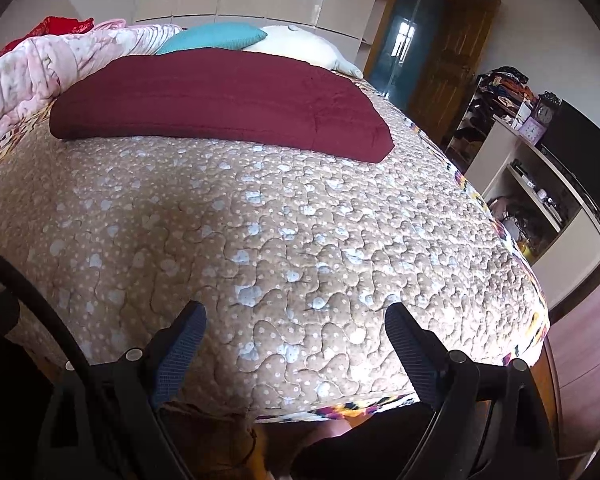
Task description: Fold large clothes
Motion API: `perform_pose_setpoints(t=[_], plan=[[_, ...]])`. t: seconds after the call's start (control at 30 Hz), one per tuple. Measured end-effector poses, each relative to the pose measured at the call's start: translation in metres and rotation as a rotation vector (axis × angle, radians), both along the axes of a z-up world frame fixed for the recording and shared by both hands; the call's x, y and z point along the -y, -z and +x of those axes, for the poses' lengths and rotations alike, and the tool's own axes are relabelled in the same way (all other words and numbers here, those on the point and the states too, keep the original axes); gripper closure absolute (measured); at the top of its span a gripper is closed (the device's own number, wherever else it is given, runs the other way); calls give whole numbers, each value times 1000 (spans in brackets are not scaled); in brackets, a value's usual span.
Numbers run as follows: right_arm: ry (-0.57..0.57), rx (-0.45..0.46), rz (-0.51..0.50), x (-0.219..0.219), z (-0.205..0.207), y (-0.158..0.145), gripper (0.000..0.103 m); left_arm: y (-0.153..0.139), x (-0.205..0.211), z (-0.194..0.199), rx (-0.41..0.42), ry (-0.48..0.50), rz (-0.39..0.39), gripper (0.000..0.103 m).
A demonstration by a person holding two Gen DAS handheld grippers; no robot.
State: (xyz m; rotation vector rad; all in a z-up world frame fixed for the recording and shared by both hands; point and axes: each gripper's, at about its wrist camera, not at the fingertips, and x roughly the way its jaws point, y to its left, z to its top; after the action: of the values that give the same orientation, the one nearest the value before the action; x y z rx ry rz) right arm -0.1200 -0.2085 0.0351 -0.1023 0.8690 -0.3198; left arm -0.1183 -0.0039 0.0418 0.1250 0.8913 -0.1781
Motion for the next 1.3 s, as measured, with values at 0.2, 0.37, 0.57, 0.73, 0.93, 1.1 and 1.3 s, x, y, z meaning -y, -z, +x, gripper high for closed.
perform_pose_setpoints(t=[0.2,0.37,0.57,0.73,0.93,1.1,1.3], plan=[[-4,-5,6,0,0,2,9,1,1,0,-4,5,5,6],[-5,-5,13,0,-1,3,9,4,3,-1,-10,8,11,6],[-3,-5,18,1,-1,3,9,7,1,0,-22,1,13,6],[-9,-6,22,-1,0,4,9,9,-2,1,-28,-3,10,6],[-16,-8,30,-2,0,5,9,9,-3,2,-33,-7,10,6],[-13,-6,37,-1,0,5,9,10,-3,2,-38,-8,12,6],[-14,-5,41,-1,-1,5,9,12,-3,2,-44,-11,12,6]])
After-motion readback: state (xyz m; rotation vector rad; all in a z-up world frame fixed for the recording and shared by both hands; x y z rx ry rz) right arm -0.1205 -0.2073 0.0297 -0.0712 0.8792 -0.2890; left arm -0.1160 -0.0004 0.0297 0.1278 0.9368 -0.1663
